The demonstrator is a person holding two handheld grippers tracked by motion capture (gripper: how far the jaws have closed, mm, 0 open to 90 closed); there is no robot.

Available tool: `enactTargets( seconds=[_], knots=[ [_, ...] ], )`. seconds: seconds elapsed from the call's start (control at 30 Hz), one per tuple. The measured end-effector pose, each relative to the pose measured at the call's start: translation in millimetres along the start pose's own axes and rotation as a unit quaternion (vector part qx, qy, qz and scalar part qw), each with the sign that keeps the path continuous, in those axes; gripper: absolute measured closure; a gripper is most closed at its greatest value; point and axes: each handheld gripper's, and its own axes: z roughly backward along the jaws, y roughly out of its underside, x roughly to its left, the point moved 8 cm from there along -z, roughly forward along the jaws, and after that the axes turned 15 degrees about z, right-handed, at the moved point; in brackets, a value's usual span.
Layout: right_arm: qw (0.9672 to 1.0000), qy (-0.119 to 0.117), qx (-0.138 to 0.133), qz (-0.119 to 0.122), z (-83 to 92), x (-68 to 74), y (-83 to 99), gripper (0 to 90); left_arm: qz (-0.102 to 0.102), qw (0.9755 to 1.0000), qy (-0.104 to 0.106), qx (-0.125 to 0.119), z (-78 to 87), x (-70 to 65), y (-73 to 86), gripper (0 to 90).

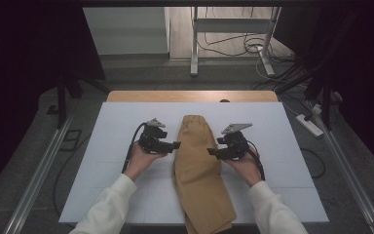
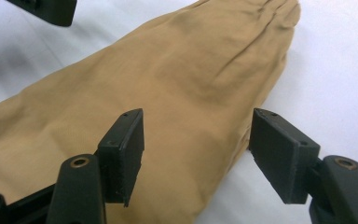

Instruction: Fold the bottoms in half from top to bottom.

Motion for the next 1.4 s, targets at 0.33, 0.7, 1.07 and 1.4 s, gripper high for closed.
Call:
enactTargets(
  seconds=[0.33,0.7,1.07,1.4],
  knots=[
    [0.9995,0.008,-0.007,-0.028,-3.7,-20.7,2.1,35.8,0.001,1.0,-0.001,0.004,-11.4,-2.2,-14.9,21.3],
    [0.9993,0.005,-0.007,-0.037,-17.0,-33.4,-7.4,35.9,0.007,0.9999,-0.012,0.005,-20.7,6.0,-23.9,21.6],
    [0.9985,-0.001,0.0,-0.055,-37.2,-49.8,-9.2,35.9,0.012,0.9997,-0.019,0.012,-34.1,13.9,-29.4,22.1],
    [0.9983,0.012,0.006,-0.056,-44.0,-63.2,-13.0,36.2,0.014,0.9994,-0.025,0.017,-42.9,17.0,-34.7,22.2]
  ],
)
